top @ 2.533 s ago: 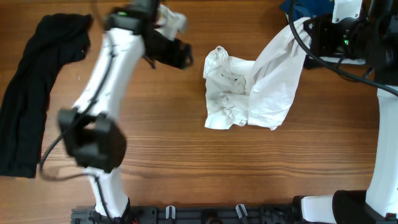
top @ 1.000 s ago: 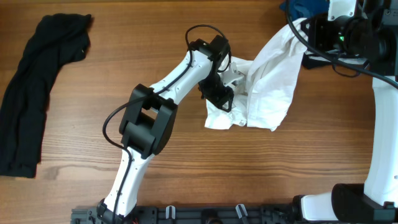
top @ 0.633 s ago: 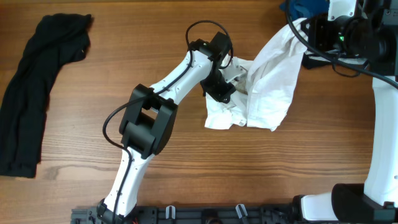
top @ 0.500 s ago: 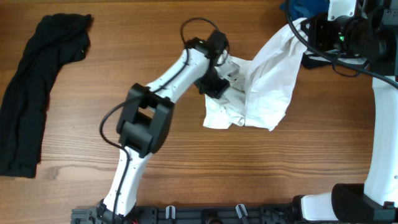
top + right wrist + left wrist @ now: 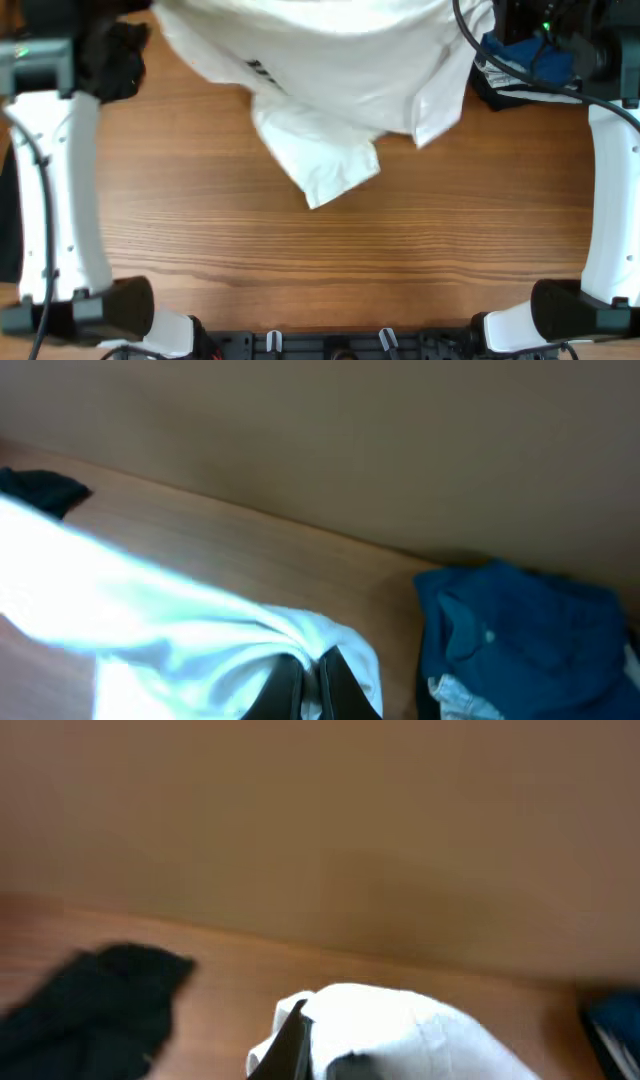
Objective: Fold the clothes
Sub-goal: 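Lift the T-shirt high with both grippers and lay it flat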
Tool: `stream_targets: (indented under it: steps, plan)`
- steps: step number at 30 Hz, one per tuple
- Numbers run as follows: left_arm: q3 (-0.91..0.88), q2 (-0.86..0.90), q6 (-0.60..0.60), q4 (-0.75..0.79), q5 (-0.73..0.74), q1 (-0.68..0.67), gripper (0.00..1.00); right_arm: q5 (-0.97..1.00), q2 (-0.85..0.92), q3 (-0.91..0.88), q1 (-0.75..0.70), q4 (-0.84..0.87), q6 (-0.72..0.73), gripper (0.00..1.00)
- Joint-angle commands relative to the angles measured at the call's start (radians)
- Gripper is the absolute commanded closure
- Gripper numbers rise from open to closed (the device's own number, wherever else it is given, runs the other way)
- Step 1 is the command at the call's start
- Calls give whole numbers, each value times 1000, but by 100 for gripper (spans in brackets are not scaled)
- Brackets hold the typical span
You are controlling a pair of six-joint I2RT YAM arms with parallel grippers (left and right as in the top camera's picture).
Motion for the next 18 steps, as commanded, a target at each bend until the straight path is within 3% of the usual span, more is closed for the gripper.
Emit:
stream_targets:
  steps: [1, 4, 13, 18]
  plan:
    - [15, -113, -32, 56, -40, 113, 96, -4, 0, 26, -26, 11, -19, 96]
    - [68, -182, -31, 47, -40, 179, 96, -29, -26, 63, -26, -19, -30, 96]
    - [89, -433, -19, -55, -41, 183, 96, -24, -245, 79, -26, -236, -32, 96]
    - [88, -374, -20, -80, -48, 183, 96, -45, -192, 79, -25, -183, -102, 96]
